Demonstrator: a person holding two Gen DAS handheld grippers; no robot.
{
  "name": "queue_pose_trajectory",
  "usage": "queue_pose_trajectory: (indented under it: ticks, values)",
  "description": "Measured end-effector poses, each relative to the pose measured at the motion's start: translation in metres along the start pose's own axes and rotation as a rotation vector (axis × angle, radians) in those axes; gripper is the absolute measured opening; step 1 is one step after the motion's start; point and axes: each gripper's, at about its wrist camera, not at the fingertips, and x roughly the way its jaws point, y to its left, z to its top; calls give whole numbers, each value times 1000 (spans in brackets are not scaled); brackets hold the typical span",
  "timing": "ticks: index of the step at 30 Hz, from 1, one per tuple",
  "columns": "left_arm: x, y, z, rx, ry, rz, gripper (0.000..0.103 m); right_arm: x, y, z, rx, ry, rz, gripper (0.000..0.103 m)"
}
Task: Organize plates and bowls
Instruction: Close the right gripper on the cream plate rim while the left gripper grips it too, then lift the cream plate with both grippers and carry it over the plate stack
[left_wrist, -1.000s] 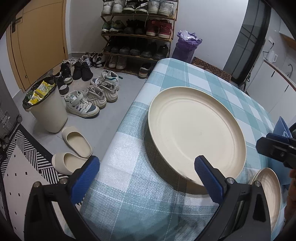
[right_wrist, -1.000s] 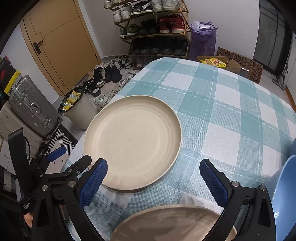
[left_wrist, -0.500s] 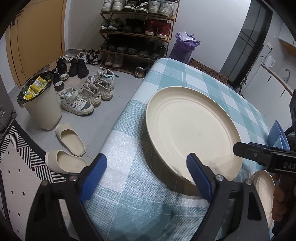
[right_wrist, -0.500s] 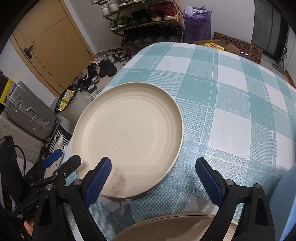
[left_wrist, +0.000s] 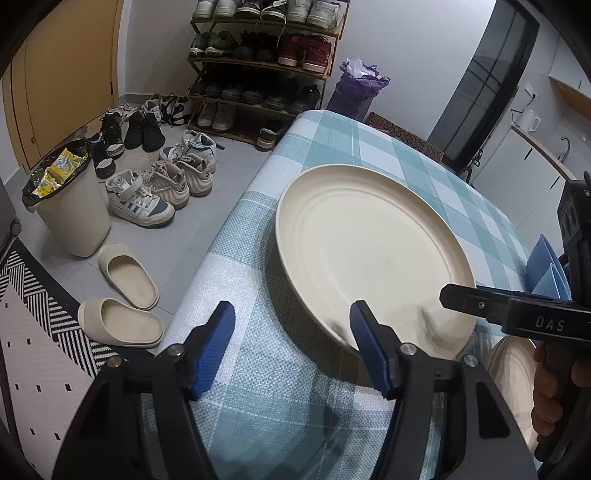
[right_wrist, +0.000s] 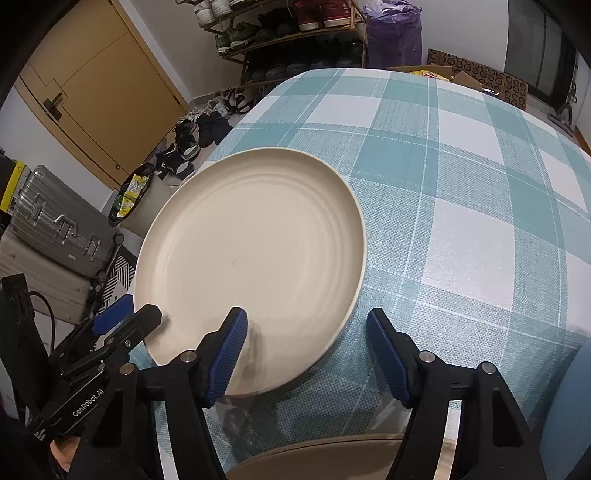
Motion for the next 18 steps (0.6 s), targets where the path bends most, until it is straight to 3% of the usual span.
queue_pose_trajectory:
  ticks: [6,18]
  values:
    - [0,2,-1,-9,-2,-22,54,5,1,-1,3,5,5,52]
    - [-2,-7,-3,26,-17,-60,28,3,0,-3,-2,-3,-21,36]
